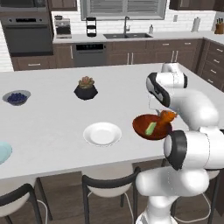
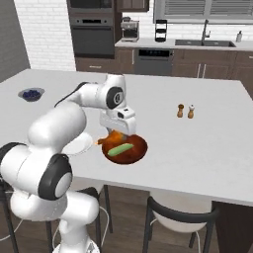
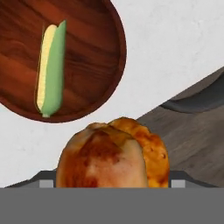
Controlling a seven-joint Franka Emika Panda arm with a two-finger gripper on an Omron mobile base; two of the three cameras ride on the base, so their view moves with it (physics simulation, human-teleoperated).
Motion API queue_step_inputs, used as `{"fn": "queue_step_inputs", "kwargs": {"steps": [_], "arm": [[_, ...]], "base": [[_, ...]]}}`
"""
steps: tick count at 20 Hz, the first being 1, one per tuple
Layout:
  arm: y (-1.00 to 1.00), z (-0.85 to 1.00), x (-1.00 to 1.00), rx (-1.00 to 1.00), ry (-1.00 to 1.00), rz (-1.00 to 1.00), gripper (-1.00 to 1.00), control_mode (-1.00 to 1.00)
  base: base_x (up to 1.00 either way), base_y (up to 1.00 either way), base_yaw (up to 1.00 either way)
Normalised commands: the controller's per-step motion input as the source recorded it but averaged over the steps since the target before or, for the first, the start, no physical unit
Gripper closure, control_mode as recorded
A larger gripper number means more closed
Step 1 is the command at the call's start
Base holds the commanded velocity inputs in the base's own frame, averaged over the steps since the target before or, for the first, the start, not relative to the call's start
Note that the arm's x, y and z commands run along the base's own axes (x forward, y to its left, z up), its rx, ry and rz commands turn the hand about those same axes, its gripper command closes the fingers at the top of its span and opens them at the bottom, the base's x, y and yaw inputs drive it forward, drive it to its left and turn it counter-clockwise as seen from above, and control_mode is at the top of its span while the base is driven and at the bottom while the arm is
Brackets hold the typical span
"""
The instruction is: Pick the chicken drumstick and corn from their plates and place them in the bowl. Then put the bowl in the fridge.
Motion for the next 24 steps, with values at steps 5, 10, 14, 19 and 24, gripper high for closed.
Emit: {"fn": "queue_step_inputs", "kwargs": {"steps": [5,10,14,19,24], "arm": [[-0.07,-0.54,1.00,0.00,0.19,0.00,1.00,-1.00],[-0.03,-0.55,1.00,0.01,0.12,0.00,1.00,-1.00],[-0.30,-0.68,0.86,0.09,0.02,0.00,1.00,-1.00],[-0.04,-0.76,0.11,0.03,0.00,0.03,1.00,-1.00],[0.03,-0.58,-0.16,0.00,0.00,0.00,1.00,-1.00]], "base": [[0.00,0.00,0.00],[0.00,0.00,0.00],[0.00,0.00,0.00],[0.00,0.00,0.00],[0.00,0.00,0.00]]}}
